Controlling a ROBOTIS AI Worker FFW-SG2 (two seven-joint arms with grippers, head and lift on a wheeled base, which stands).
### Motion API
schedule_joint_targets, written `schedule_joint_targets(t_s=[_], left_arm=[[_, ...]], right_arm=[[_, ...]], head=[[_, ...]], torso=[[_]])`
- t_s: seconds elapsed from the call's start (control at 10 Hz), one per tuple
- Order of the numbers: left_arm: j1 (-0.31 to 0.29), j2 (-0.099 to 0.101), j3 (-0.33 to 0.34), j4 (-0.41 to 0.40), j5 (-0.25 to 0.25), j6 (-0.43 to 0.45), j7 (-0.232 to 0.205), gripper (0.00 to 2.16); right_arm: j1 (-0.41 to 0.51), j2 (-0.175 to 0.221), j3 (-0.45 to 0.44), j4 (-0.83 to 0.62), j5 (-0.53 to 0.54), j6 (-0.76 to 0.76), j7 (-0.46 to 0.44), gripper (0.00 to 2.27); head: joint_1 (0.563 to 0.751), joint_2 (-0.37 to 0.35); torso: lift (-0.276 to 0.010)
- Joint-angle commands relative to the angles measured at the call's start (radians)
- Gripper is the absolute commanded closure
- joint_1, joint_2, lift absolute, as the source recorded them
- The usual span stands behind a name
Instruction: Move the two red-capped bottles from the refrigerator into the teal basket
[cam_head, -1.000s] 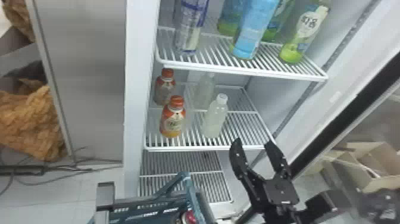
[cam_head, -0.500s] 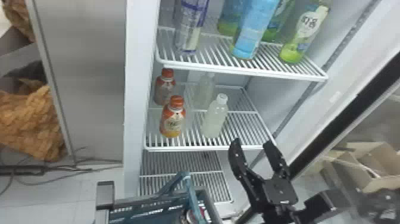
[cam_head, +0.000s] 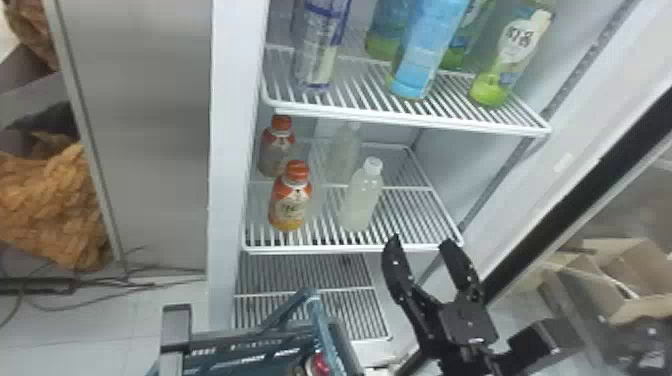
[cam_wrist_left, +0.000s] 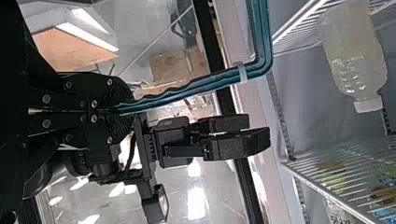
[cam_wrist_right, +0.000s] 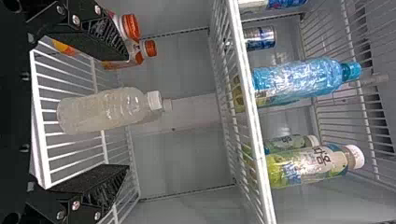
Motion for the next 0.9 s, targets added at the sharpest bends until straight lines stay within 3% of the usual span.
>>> schedule_joint_targets(t_s=[0.0,0.8], left_arm=[[0.002,0.003,-0.002,0.0,0.001,0.002,0.0,1.13],[-0.002,0.009,-0.008,0.0,0.007,0.007,0.0,1.13]], right_arm=[[0.0,-0.001,0.0,0.0,0.0,0.002,0.001,0.21],[-0.032,-0.006,-0.008,0.02,0.02,-0.001,0.045,0.3]], head=[[0.695,-0.35],[0.695,-0.35]], torso=[[-0.228],[-0.228]])
